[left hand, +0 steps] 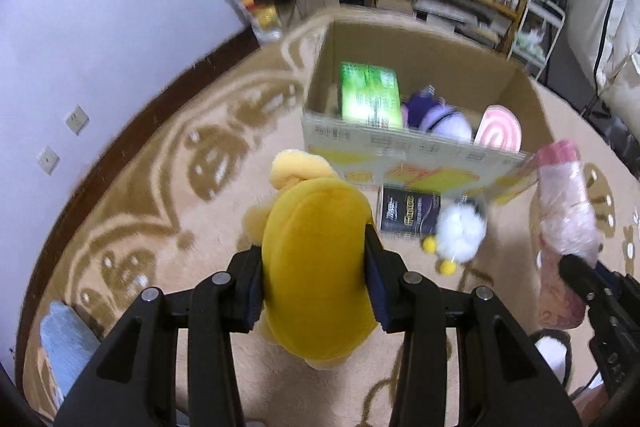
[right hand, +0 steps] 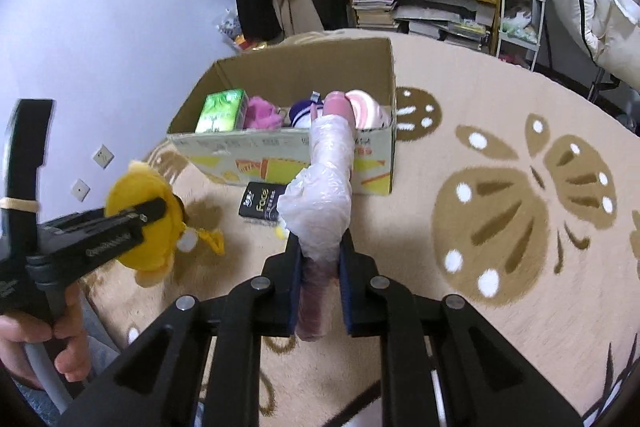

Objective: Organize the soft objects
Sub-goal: 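Lift yellow plush with left tool while right tool carries pink roll into box, then open both tools and pull them back from the box, then grasp black Face tissue pack with left tool while right tool grasps white fluffy plush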

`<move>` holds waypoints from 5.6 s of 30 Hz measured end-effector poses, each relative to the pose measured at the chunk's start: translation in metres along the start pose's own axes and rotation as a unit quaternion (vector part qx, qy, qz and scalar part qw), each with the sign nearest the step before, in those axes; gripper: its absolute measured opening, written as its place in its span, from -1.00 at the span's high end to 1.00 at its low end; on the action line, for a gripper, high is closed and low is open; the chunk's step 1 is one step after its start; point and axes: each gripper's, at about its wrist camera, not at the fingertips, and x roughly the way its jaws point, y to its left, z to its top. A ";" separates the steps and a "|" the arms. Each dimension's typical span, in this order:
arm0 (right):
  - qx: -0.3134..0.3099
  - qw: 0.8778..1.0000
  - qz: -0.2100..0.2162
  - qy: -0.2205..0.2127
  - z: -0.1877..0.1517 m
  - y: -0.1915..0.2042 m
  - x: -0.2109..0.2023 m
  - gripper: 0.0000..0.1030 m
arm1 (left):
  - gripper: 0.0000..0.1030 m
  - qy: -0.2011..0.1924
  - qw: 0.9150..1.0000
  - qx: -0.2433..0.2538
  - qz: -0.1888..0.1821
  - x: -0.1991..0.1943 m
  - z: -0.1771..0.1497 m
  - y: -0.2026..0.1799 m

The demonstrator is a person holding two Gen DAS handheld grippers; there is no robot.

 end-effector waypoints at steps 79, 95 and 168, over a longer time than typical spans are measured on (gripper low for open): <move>-0.054 0.998 0.006 -0.043 0.107 -0.009 0.089 0.63 | 0.01 -0.081 0.995 0.054 -0.025 0.057 0.127 -0.054; -0.034 0.997 -0.006 -0.068 0.099 -0.011 0.045 -0.84 | -0.86 -0.094 0.994 0.060 0.016 0.021 0.113 -0.034; -0.088 0.992 -0.049 0.071 0.020 0.009 0.142 -1.00 | -0.96 0.084 0.996 0.035 -0.015 0.101 0.046 -0.019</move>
